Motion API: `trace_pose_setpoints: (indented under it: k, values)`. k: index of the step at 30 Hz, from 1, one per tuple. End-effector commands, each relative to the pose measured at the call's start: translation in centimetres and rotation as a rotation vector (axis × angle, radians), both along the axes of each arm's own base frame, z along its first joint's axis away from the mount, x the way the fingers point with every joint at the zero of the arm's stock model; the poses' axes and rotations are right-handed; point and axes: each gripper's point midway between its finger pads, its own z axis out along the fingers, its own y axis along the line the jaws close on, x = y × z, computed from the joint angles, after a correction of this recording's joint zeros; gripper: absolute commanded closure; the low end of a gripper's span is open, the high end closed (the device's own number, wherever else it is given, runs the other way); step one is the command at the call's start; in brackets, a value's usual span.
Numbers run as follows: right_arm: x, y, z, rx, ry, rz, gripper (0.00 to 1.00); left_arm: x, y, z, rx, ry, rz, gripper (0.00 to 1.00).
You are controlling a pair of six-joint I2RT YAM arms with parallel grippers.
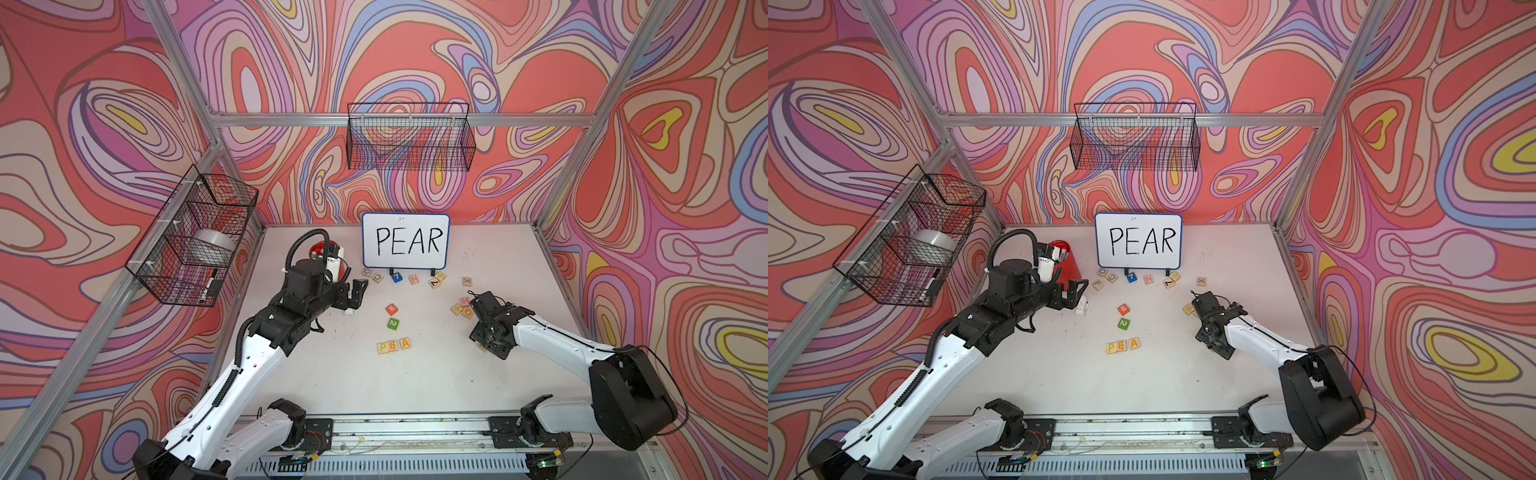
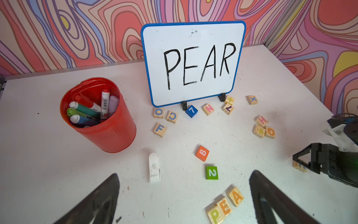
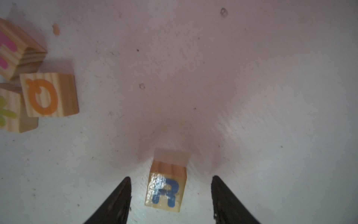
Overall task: Spell the uppercase word “pear” with letter blocks
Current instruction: Pick up the letter block from the center of the board.
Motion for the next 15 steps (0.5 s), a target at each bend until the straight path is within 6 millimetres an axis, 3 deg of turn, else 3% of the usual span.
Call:
trace_pose_setpoints:
  k: [1,15]
  values:
    - [0.4,0.5,-0.4,0.033,-0.01,-0.013,0.35,0.0,-0.1,0.7,0.01,-0.01,-0.013,0.0]
    - [0.0,0.5,-1.2,0.028,0.024,-0.013,0.61,0.0,0.0,0.7,0.014,-0.011,-0.009,0.0]
